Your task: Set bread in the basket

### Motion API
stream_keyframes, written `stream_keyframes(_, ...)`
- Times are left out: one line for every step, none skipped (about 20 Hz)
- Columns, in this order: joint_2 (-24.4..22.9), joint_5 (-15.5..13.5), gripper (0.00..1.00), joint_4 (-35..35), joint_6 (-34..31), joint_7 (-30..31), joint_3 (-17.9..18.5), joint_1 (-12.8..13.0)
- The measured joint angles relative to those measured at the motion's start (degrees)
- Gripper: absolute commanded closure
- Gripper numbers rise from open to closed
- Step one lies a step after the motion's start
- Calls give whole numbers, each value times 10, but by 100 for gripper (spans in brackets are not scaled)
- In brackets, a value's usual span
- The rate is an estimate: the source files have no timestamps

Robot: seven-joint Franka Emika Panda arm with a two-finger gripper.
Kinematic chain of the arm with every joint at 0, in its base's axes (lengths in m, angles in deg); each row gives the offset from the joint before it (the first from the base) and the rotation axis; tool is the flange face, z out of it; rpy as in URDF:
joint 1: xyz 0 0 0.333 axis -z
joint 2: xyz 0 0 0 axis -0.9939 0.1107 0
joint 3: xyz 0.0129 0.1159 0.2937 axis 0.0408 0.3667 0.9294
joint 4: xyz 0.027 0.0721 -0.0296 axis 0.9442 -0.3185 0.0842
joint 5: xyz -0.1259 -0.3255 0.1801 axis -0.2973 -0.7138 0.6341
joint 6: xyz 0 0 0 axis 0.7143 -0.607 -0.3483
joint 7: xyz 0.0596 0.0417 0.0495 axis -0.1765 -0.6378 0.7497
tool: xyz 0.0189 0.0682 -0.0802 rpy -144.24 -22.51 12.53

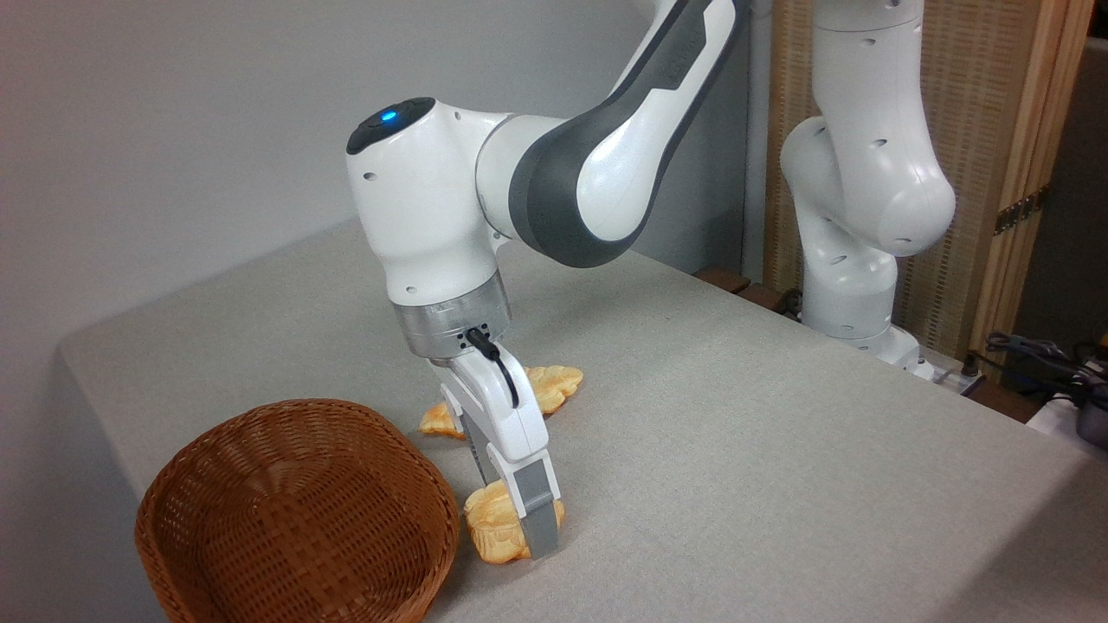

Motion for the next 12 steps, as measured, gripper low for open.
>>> stream_keyframes(0,0,64,0,0,-8,0,0)
stream_keyframes(0,0,64,0,0,-16,0,0)
stream_keyframes(0,0,64,0,0,-22,0,0)
stream_keyframes(0,0,64,0,0,-26,0,0)
stream_keyframes(0,0,63,0,0,-28,0,0)
stream_keyframes(-1,0,64,0,-2,-28,0,0)
stream_keyframes(-3,0,64,0,-3,-29,0,0)
stream_keyframes(-6,0,63,0,-9,-33,0,0)
stream_keyframes(-11,0,63,1,-20,-41,0,0)
stream_keyframes(-17,0,62,1,-33,-47,0,0)
stream_keyframes(-23,0,62,1,-45,-52,1,0)
stream_keyframes(-31,0,62,2,-60,-54,1,0)
